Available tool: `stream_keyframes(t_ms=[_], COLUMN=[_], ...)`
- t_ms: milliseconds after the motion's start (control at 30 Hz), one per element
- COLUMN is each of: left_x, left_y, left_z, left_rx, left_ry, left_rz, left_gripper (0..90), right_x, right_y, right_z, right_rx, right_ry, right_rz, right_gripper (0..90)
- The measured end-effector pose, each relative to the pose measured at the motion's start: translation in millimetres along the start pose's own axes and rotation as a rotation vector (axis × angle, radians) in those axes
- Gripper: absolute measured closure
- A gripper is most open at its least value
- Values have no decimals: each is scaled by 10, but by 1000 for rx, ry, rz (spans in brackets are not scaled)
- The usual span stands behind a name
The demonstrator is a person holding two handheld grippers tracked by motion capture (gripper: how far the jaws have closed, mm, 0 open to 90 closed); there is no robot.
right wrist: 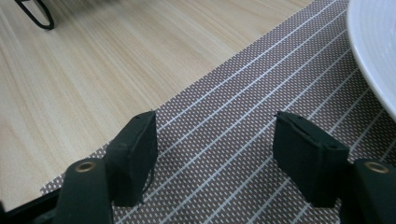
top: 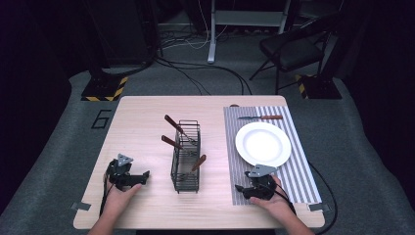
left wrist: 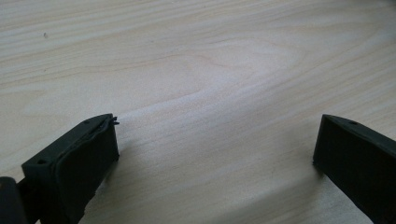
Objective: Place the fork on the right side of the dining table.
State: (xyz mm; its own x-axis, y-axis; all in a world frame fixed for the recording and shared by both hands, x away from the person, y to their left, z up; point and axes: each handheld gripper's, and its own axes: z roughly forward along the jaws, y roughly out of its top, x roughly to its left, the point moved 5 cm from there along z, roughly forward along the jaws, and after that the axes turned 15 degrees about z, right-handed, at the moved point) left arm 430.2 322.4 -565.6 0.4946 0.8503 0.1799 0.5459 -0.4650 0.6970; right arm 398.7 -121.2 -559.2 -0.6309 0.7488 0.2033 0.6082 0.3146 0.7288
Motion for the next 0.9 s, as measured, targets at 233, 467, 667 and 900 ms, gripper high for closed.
stream_keyframes(t_ms=[233,467,667,900], left_x=[1,2,3,3], left_y=[1,2,2,2], left_z=[0,0,0,0], left_rx=[-1,-1,-2,-2], left_ry=[-3,-4,-5,-5], left_rz=[3,5,5,5], left_gripper=[0,0,0,1], right_x=[17,21,20,25], right_y=[-4,-1,-2,0], right_z=[7,12,11,14], right_rx=[7,8,8,6], right_ry=[0,1,0,-2], right_rz=[-4,-8,-2,3], right_gripper=[261,255,255,254])
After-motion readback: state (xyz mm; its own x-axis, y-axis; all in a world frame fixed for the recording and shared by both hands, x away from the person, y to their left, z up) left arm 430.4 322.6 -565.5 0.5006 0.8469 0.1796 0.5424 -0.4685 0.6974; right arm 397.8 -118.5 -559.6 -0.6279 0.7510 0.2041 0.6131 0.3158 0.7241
